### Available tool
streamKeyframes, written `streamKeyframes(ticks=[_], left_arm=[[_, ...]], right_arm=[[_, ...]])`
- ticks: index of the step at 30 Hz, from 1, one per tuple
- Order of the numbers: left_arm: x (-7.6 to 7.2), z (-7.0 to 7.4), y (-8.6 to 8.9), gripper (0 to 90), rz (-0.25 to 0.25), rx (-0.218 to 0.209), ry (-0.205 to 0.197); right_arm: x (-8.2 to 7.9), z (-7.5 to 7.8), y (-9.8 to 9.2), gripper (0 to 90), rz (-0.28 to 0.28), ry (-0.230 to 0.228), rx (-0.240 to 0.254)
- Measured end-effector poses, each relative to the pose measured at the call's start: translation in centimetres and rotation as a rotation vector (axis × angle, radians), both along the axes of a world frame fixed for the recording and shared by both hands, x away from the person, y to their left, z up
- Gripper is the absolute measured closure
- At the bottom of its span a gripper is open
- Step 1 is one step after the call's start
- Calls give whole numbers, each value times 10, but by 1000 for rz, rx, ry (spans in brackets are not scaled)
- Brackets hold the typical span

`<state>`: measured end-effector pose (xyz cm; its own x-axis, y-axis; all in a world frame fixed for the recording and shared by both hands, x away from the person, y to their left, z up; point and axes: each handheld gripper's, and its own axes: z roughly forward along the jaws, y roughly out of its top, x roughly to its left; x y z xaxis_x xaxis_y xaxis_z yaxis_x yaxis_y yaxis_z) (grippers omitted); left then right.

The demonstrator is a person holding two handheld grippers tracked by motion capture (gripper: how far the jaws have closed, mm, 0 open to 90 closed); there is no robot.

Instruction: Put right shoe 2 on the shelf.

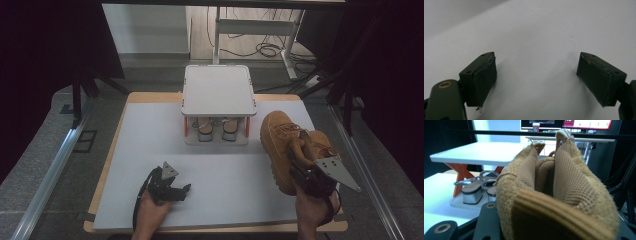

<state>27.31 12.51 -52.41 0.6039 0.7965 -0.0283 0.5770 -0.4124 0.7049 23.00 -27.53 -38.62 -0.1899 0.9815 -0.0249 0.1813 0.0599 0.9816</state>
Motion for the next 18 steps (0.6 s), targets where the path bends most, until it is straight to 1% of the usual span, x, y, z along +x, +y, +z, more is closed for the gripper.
streamKeyframes(ticks=[9,18], left_arm=[[0,0,0,162,-1,0,1],[0,0,0,162,-2,0,2]], right_arm=[[4,17,-3,512,-22,-36,-4],[11,32,-6,512,-23,-57,7]])
